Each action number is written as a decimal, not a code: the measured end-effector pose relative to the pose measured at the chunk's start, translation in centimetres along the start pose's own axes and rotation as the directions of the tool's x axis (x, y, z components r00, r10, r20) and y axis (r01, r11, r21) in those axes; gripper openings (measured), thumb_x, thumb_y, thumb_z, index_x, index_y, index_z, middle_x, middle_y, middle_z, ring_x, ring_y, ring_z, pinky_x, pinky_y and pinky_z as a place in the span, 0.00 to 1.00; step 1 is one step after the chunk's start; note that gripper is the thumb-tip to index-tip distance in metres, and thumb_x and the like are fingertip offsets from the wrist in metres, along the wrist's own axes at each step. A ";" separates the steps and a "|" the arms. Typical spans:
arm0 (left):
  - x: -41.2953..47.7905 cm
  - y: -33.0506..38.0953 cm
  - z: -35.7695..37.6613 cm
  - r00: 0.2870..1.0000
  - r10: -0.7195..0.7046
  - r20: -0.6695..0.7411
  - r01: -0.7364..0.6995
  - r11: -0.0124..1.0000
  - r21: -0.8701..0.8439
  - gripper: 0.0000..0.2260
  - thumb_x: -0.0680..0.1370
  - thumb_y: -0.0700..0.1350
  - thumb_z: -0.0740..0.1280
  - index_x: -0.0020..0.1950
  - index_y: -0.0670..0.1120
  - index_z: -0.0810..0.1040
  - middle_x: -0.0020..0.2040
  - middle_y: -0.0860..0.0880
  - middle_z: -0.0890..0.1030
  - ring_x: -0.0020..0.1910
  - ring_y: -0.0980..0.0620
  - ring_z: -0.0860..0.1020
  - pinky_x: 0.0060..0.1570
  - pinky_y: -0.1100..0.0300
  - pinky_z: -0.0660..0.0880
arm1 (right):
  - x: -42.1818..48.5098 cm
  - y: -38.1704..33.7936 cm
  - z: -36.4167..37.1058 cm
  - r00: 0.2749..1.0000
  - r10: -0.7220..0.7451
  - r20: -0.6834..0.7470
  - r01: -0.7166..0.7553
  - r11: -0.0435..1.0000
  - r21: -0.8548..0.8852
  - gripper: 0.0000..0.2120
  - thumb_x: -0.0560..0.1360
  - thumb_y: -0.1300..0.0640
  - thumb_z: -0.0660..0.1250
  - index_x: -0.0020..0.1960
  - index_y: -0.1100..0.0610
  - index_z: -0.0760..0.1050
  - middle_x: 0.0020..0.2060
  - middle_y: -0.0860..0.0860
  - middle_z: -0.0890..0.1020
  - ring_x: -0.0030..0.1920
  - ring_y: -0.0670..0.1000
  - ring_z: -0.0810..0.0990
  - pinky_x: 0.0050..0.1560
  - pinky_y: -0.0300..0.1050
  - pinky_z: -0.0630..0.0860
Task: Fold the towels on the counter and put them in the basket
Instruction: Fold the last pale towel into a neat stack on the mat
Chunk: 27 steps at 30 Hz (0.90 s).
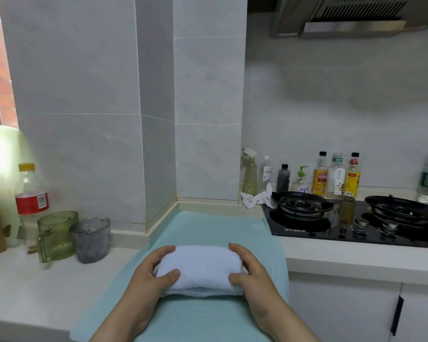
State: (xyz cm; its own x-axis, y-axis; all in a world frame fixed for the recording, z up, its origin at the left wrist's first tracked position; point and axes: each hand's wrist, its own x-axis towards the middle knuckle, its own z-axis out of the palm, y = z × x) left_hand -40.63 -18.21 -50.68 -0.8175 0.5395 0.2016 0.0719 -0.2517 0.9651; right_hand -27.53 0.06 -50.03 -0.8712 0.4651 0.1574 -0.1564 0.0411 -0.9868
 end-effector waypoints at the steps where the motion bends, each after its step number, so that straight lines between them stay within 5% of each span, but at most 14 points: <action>1: -0.1 0.0 0.0 1.000 0.003 -0.007 -0.003 1.000 -0.010 0.40 0.44 0.56 0.84 0.56 0.55 0.82 0.60 0.48 0.80 0.57 0.43 0.80 0.58 0.46 0.77 | 0.0 0.1 0.0 1.000 0.005 -0.006 -0.005 1.000 0.019 0.29 0.59 0.63 0.64 0.56 0.41 0.79 0.59 0.47 0.78 0.55 0.51 0.80 0.52 0.41 0.76; 6: -0.2 0.0 0.2 0.997 0.005 -0.072 -0.007 1.000 -0.024 0.21 0.58 0.44 0.77 0.51 0.54 0.84 0.58 0.47 0.81 0.53 0.42 0.81 0.55 0.47 0.78 | 0.1 0.5 0.1 0.999 0.021 -0.026 -0.018 0.994 0.106 0.25 0.60 0.64 0.66 0.52 0.43 0.82 0.58 0.52 0.79 0.52 0.56 0.81 0.52 0.47 0.77; 8: -0.3 0.1 0.2 0.998 -0.014 -0.057 0.012 0.999 -0.043 0.22 0.57 0.45 0.76 0.51 0.53 0.84 0.58 0.47 0.81 0.52 0.43 0.82 0.53 0.48 0.79 | 0.3 0.6 0.1 0.999 0.022 -0.047 -0.016 0.992 0.123 0.26 0.59 0.64 0.66 0.52 0.43 0.82 0.58 0.51 0.79 0.53 0.55 0.81 0.53 0.48 0.77; 13: -0.1 0.3 -0.3 0.993 -0.115 0.012 0.116 0.987 -0.110 0.20 0.71 0.26 0.67 0.57 0.46 0.82 0.60 0.44 0.80 0.52 0.41 0.81 0.49 0.50 0.80 | 0.2 0.6 0.1 0.997 0.022 -0.080 -0.008 0.985 0.171 0.26 0.62 0.67 0.66 0.52 0.43 0.83 0.59 0.51 0.80 0.57 0.57 0.80 0.60 0.55 0.76; 27: -0.3 0.7 0.0 0.988 -0.144 -0.056 0.134 0.979 -0.151 0.19 0.74 0.25 0.64 0.58 0.44 0.80 0.60 0.45 0.80 0.54 0.42 0.81 0.50 0.49 0.80 | 0.4 0.7 -0.7 0.999 0.037 -0.036 -0.027 0.967 0.253 0.25 0.72 0.77 0.63 0.57 0.51 0.80 0.60 0.54 0.78 0.58 0.60 0.80 0.57 0.56 0.78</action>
State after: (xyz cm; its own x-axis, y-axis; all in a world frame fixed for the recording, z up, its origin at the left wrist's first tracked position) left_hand -40.35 -18.51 -50.09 -0.8499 0.5244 0.0513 -0.1252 -0.2955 0.9471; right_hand -27.65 0.83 -50.69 -0.8590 0.4979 0.1189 -0.2453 -0.1965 -0.9493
